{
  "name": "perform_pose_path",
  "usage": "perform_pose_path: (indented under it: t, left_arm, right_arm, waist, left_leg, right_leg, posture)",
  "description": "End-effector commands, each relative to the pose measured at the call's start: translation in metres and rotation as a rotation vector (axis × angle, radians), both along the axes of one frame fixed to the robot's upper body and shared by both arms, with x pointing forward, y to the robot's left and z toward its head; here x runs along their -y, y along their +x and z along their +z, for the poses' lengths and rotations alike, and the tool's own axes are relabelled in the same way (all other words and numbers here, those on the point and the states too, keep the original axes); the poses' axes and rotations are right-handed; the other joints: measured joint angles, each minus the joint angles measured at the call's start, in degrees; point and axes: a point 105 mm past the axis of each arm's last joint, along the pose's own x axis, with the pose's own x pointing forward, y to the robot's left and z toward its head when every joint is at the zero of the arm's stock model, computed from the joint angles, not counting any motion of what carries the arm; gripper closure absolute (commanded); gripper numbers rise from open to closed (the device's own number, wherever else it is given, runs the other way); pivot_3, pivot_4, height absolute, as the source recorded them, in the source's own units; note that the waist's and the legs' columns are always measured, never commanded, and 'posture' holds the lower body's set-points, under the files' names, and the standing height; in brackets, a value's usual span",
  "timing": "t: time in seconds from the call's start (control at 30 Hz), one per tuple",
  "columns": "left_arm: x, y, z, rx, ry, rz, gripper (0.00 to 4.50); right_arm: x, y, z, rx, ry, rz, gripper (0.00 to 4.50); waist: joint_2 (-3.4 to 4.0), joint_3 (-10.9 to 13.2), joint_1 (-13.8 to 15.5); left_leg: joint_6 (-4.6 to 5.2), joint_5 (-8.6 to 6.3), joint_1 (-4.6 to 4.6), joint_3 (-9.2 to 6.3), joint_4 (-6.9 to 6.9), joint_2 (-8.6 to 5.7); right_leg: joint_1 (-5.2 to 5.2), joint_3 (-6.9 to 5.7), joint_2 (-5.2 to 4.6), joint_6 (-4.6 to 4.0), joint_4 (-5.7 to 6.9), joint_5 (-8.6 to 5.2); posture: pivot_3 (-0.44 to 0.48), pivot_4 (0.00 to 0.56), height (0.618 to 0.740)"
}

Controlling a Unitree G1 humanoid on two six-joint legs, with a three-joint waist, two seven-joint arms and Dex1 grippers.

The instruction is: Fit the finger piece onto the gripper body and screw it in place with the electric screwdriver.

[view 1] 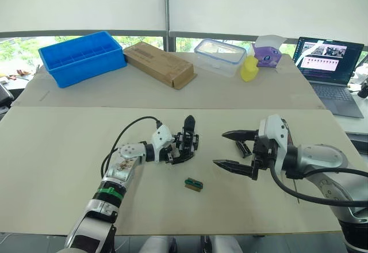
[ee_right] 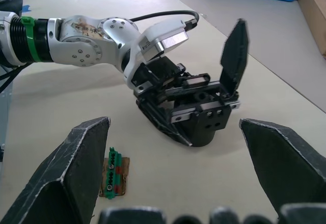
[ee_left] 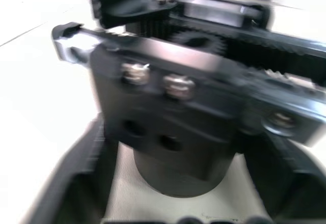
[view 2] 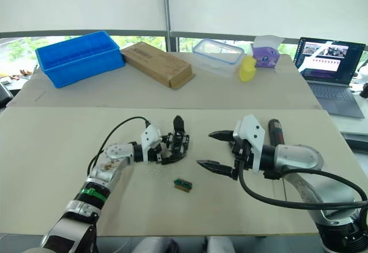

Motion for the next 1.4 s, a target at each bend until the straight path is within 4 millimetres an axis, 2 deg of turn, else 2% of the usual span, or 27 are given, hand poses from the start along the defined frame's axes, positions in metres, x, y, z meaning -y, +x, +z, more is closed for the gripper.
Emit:
perform_pose_path:
  t: [0.03, 0.13, 0.23, 0.4, 0.47, 0.6, 0.73, 0.9, 1.23, 1.4]
  left_arm:
    - [-0.023, -0.012, -0.001, -0.007, -0.011, 0.05, 0.04]
    - [-0.054, -0.022, 0.006, -0.005, -0.001, 0.131, 0.04]
    - [-0.071, -0.031, 0.031, 0.001, -0.011, 0.144, 0.04]
    - [-0.055, -0.064, 0.099, 0.014, -0.023, -0.069, 0.04]
    - [-0.046, -0.076, 0.124, 0.025, -0.014, -0.163, 0.04]
    - [-0.035, -0.097, 0.148, 0.025, 0.025, -0.307, 0.04]
    - [-0.026, -0.106, 0.159, 0.069, 0.055, -0.393, 0.04]
    - [-0.019, -0.098, 0.166, 0.107, 0.039, -0.392, 0.04]
    - [-0.016, -0.096, 0.169, 0.136, 0.028, -0.38, 0.04]
    - [-0.016, -0.09, 0.167, 0.142, 0.033, -0.35, 0.0]
  right_arm:
    - [0.012, -0.004, 0.021, 0.066, -0.038, -0.008, 0.0]
    - [0.029, -0.004, 0.032, 0.024, -0.083, -0.027, 0.0]
    - [0.044, 0.003, 0.042, -0.068, -0.122, -0.095, 0.0]
    - [0.07, 0.034, 0.039, -0.258, -0.282, -0.336, 0.0]
    - [0.075, 0.041, 0.035, -0.367, -0.312, -0.403, 0.0]
    - [0.076, 0.058, 0.029, -0.534, -0.343, -0.529, 0.0]
    - [0.071, 0.073, 0.017, -0.656, -0.392, -0.601, 0.0]
    - [0.075, 0.085, -0.01, -0.784, -0.448, -0.685, 0.0]
    - [0.06, 0.093, -0.048, -0.831, -0.515, -0.66, 0.0]
    - [0.055, 0.098, -0.057, -0.806, -0.51, -0.644, 1.51]
  waist:
    - [0.01, 0.0, -0.5]
    - [0.02, 0.0, -0.8]
    - [0.05, 0.0, -0.9]
    - [0.1, 0.1, 0.2]
    - [0.1, 0.1, 0.3]
    - [0.11, 0.1, -0.4]
    - [0.13, 0.1, -1.0]
    - [0.14, 0.1, -0.8]
    - [0.17, 0.1, -1.6]
    - [0.17, 0.1, -2.1]
  left_leg:
    - [0.0, 0.0, 0.02, 0.01, -0.01, 0.0]
    - [0.0, 0.0, 0.04, 0.01, -0.04, 0.02]
    - [0.0, -0.01, 0.08, 0.01, -0.06, 0.06]
    - [0.15, -0.1, -0.04, -0.01, -0.06, 0.08]
    - [0.21, -0.13, -0.14, 0.01, -0.02, 0.06]
    - [0.23, -0.14, -0.26, 0.05, 0.02, 0.0]
    - [0.19, -0.12, -0.29, 0.06, 0.01, -0.01]
    - [0.03, -0.02, -0.28, 0.03, 0.06, -0.02]
    - [-0.1, 0.05, -0.27, -0.01, 0.08, -0.02]
    - [-0.19, 0.1, -0.17, -0.13, 0.09, -0.02]
  right_leg:
    - [0.0, 0.02, 0.0, 0.0, 0.0, 0.0]
    - [0.0, 0.04, 0.01, 0.0, -0.01, 0.0]
    - [0.01, 0.07, 0.01, -0.01, 0.02, 0.0]
    - [0.0, 0.01, -0.07, -0.05, -0.05, 0.01]
    - [-0.02, 0.01, -0.09, -0.04, -0.13, 0.01]
    - [-0.12, 0.02, -0.07, -0.02, -0.18, 0.03]
    - [-0.18, -0.04, -0.04, -0.04, -0.17, 0.02]
    - [-0.13, -0.11, -0.05, -0.07, -0.1, 0.02]
    - [-0.16, -0.21, -0.02, -0.08, -0.03, 0.02]
    - [-0.01, -0.37, -0.03, -0.1, -0.04, 0.04]
  posture:
    - [0.0, 0.15, 0.74]
    - [0.0, 0.15, 0.74]
    - [0.0, 0.15, 0.74]
    - [0.0, 0.15, 0.74]
    - [0.0, 0.15, 0.74]
    - [0.0, 0.15, 0.74]
    - [0.0, 0.15, 0.74]
    - [0.0, 0.15, 0.74]
    - [0.0, 0.15, 0.74]
    - [0.0, 0.15, 0.74]
